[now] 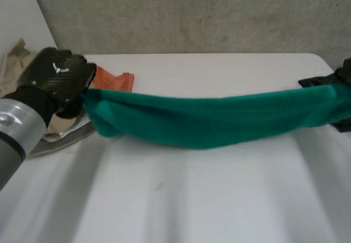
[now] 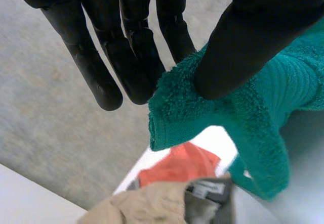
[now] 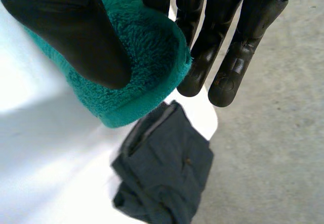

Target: Fold the laundry.

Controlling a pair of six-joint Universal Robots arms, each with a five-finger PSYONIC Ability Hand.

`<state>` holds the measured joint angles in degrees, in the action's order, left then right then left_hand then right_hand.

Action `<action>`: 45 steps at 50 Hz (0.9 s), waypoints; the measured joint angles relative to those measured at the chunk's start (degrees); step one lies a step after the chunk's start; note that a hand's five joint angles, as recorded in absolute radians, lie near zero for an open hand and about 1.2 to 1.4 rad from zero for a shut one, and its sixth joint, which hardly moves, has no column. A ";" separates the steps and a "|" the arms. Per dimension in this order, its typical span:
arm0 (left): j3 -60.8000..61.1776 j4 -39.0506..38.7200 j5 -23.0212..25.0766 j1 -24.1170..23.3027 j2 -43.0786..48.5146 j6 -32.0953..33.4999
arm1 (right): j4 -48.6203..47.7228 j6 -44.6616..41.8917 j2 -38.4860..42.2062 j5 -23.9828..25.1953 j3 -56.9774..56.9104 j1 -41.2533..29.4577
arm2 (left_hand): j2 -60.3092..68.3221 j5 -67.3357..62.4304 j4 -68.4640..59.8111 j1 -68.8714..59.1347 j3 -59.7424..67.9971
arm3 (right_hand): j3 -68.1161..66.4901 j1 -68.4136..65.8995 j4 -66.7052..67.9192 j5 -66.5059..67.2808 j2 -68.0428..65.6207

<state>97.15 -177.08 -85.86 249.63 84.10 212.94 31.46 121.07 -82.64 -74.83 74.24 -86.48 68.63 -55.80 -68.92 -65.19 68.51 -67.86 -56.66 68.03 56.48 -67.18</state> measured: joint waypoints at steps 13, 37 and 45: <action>-9.76 -1.22 -0.50 -0.62 25.01 6.96 | -5.23 -2.17 14.64 -1.67 -2.75 -3.03 | 0.00 0.00 0.00 0.00 0.00 | 0.00 0.00 0.00 0.00 0.00; -50.64 -49.10 -2.28 -0.26 40.58 12.56 | -69.99 12.41 24.42 -7.89 -24.03 -12.88 | 0.00 0.00 -0.02 0.00 -0.01 | 0.00 0.00 0.02 0.00 0.00; -39.36 -47.64 0.80 0.09 39.99 11.62 | -65.76 14.84 24.34 -7.67 -18.43 -13.07 | 0.01 0.00 -0.01 0.00 -0.01 | 0.00 0.00 0.02 0.00 0.00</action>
<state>57.79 -224.73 -85.05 249.72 124.09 224.56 -34.30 135.91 -58.30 -82.50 55.81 -99.55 68.64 -55.80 -68.94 -65.19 68.50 -67.86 -56.66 68.06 56.48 -67.18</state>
